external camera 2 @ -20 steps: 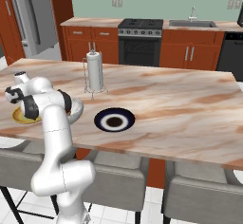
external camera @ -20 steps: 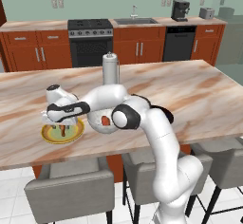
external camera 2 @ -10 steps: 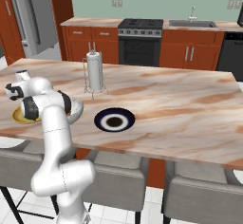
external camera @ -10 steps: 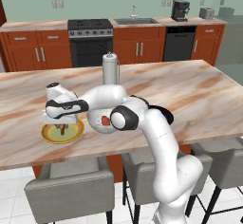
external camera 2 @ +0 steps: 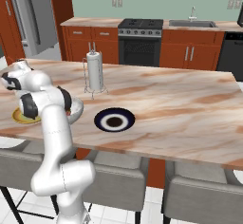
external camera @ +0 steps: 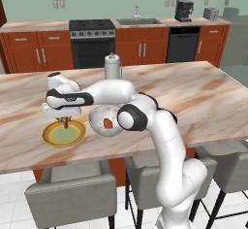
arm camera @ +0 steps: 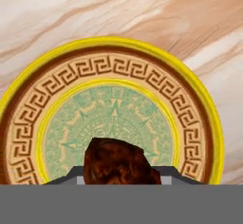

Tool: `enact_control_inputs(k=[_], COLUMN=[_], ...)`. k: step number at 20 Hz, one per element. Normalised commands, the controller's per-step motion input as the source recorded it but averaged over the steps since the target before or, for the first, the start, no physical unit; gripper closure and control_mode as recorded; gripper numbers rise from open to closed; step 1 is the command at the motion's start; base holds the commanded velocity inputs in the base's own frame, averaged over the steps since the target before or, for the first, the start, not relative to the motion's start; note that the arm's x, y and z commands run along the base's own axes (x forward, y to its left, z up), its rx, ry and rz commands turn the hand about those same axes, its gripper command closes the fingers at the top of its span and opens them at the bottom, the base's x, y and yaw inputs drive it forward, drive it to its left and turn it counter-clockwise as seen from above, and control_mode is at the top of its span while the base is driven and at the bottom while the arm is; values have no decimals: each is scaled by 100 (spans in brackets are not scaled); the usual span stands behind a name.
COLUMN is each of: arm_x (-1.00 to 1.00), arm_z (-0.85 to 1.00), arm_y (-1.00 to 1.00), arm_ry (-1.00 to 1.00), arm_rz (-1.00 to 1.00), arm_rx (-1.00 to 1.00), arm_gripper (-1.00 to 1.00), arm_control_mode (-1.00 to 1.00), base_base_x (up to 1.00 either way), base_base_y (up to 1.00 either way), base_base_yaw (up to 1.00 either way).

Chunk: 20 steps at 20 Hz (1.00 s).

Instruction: Pick the chicken drumstick and sweet potato from their plates and place them in the bowl. Then put the bowl in the fridge.

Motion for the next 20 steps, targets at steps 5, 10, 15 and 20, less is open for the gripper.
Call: enact_control_inputs(k=[5,10,15,20], arm_x=[-17,-10,-9,-7], arm_z=[46,25,6,-4], arm_y=[-43,-68,-79,-83], arm_ry=[0,0,0,0], arm_rz=[15,9,7,6], arm_rx=[0,0,0,2], arm_gripper=[100,100,100,100], arm_control_mode=[-100,-100,-100,-100], base_base_x=[0,0,0,0], base_base_y=[0,0,0,0], base_base_yaw=[0,0,0,0])
